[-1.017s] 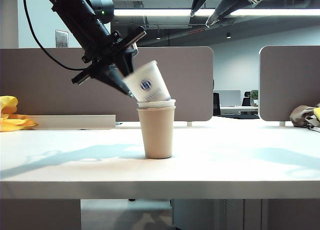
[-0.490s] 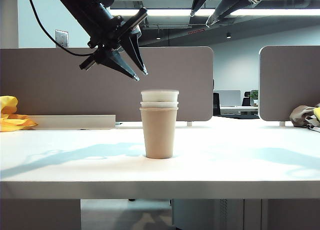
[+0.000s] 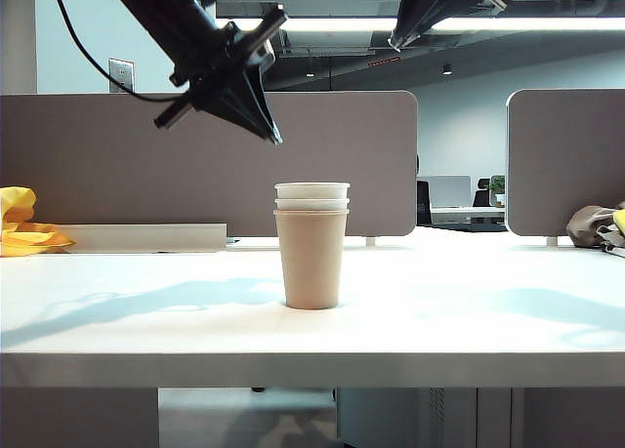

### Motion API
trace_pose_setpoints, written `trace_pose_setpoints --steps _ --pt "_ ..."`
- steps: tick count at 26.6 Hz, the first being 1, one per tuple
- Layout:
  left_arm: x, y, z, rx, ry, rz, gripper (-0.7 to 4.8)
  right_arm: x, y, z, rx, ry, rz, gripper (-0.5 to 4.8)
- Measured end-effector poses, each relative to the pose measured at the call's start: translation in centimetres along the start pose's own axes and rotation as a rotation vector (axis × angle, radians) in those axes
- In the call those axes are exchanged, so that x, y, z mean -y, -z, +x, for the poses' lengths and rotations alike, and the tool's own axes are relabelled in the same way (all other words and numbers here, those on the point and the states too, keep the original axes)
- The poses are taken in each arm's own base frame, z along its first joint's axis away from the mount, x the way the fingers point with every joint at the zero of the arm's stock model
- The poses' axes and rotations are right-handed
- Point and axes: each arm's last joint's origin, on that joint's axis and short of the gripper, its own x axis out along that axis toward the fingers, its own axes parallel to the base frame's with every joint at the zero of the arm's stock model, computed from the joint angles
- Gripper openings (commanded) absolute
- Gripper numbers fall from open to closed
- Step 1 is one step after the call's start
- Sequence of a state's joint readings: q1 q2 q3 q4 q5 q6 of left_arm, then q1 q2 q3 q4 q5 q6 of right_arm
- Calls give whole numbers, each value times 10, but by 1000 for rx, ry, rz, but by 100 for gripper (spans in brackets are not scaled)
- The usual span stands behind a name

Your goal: Pick up all the paper cups on the table one by one and stack them together.

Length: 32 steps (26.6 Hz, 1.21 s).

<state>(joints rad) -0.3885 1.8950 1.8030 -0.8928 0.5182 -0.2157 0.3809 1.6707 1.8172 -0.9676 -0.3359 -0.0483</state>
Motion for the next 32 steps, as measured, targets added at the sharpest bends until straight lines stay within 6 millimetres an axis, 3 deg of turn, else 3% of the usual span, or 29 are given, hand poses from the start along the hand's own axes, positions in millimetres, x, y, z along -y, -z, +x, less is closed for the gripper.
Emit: trace_pose_setpoints --steps 2,7,11,21,28,32 --pt "4 0 -8 19 4 13 -6 0 5 2 -35 -8 10 -1" --pt "14 2 -25 50 7 34 -6 1 15 9 -102 -58 34 -2" --pt "33 7 -63 149 -29 118 -6 0 15 6 -96 -59 14 -2" --pt "70 20 -133 402 -25 275 -6 -20 5 -53 145 -35 -87 -2" --pt "93 37 -182 591 -83 385 -6 -40 9 -109 419 1 -203 -2" --pt "102 45 -203 674 -90 426 -6 -41 24 -111 473 11 -222 -2"
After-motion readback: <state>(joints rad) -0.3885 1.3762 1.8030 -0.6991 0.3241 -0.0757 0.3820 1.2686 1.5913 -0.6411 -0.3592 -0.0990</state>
